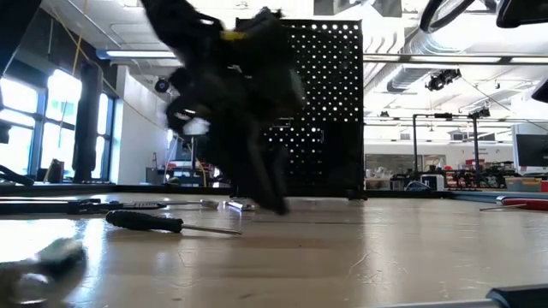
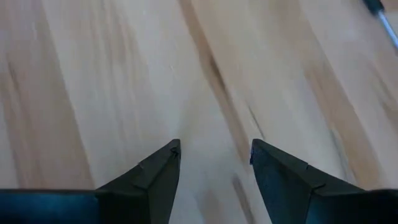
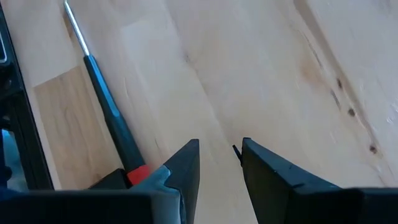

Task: Hang tools onto peg board
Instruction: Put the socket into the left bin on the pegboard

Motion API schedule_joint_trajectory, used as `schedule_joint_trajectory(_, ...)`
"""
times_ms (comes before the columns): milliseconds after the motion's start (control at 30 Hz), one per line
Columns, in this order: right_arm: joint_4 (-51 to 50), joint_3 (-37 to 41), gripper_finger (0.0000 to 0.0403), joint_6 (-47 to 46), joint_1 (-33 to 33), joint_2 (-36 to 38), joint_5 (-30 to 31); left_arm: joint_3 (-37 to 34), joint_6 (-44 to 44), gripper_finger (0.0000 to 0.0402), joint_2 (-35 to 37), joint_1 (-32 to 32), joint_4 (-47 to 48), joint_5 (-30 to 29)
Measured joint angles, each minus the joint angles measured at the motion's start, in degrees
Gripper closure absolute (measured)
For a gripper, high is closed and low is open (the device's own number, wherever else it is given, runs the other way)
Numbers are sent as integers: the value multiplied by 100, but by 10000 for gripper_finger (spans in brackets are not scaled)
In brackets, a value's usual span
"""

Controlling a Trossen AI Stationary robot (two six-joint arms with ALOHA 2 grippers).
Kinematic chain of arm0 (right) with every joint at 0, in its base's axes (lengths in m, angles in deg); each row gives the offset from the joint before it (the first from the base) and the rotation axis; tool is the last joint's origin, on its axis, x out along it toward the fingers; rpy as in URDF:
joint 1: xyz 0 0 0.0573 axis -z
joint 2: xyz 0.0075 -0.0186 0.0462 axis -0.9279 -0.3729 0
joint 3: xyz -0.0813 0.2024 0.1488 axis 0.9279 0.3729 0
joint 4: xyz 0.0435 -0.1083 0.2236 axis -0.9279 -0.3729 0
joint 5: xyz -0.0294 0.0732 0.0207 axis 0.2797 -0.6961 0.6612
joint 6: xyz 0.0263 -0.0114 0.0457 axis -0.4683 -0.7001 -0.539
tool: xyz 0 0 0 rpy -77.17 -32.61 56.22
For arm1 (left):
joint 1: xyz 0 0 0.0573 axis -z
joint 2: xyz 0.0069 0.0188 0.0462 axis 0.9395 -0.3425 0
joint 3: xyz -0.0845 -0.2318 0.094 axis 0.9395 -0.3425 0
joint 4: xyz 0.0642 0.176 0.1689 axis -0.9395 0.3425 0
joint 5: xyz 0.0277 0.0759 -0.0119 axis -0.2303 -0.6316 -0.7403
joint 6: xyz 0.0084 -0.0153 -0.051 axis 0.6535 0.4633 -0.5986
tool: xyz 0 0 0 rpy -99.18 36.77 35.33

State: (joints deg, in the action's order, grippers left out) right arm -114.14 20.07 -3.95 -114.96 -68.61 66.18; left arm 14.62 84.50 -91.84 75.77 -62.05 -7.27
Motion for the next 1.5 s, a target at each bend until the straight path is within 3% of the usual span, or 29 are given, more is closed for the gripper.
schedule_joint_trajectory(300, 79, 1, 288, 291, 67, 0, 194, -2161, -1319, 211, 1431, 1085, -1164, -715)
schedule_joint_trajectory(467, 236, 1, 288, 619, 189, 0, 189, -2769, -2169, 211, 1807, 1795, -2141, -885)
schedule_joint_trajectory(733, 479, 1, 288, 1065, 300, 0, 342, -2630, -2333, 211, 1501, 2803, -2588, -1772)
schedule_joint_trajectory(1100, 847, 1, 288, 1162, 293, 0, 603, -2215, -2552, 211, 1200, 3174, -2808, -1891)
schedule_joint_trajectory(1367, 1049, -1, 288, 1163, 259, 2, 949, -1961, -3426, 211, 699, 3535, -2786, -2489)
schedule_joint_trajectory(1500, 1142, -1, 288, 1221, 233, 2, 1156, -1758, -3393, 211, 520, 3736, -2817, -2872)
